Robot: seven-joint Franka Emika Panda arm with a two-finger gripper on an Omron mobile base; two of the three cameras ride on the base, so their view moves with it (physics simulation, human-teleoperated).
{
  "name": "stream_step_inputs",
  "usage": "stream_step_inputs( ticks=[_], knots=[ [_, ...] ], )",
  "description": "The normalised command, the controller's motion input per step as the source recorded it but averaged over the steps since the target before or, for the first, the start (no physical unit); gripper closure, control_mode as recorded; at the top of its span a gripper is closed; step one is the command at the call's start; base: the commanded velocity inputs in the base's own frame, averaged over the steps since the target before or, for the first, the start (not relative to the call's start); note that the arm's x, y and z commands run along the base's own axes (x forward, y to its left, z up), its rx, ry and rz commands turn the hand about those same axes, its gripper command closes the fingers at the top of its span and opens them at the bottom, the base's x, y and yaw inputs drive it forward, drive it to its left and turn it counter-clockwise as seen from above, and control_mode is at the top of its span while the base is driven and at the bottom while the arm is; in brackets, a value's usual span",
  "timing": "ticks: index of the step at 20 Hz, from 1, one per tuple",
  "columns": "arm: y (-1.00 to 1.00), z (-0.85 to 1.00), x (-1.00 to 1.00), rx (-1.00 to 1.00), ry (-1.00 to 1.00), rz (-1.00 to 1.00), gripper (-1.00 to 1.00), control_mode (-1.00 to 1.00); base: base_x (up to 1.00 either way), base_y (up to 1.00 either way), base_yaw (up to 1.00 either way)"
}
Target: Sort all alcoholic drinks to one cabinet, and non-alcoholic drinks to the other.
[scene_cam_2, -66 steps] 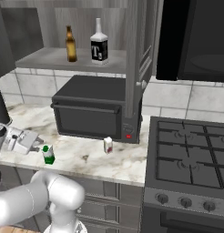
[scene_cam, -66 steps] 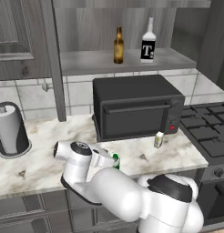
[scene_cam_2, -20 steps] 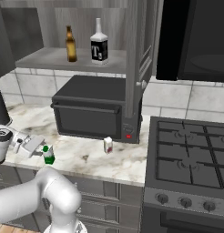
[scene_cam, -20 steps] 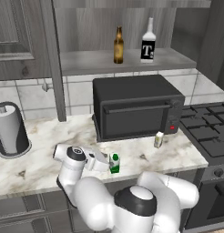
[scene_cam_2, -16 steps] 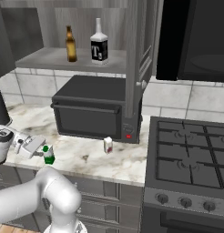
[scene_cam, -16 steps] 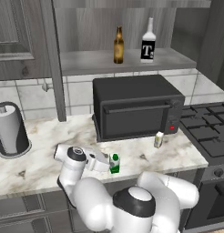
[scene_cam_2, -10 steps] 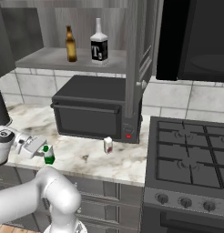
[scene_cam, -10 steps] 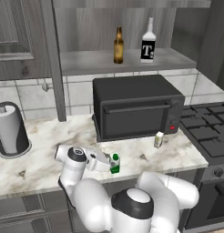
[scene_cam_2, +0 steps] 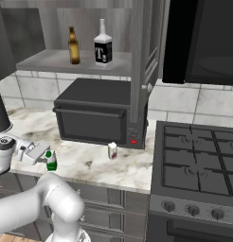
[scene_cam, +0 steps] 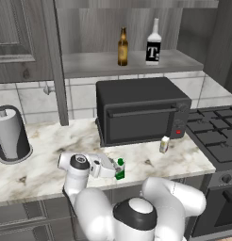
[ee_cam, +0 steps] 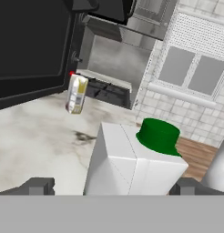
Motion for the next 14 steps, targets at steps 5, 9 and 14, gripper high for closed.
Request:
stream_step_inputs(
  ticks=[5,9,14],
  knots=[
    [0.0,0.0,0.0,-0.06,0.02,0.0,1.0,-1.0,0.0,0.0,0.0],
    [-0.06,0.0,-0.02,-0.05,0.01,0.0,1.0,-1.0,0.0,0.0,0.0],
    [-0.19,0.4,-0.34,-0.01,0.0,0.0,1.0,-1.0,0.0,0.0,0.0]
  ],
)
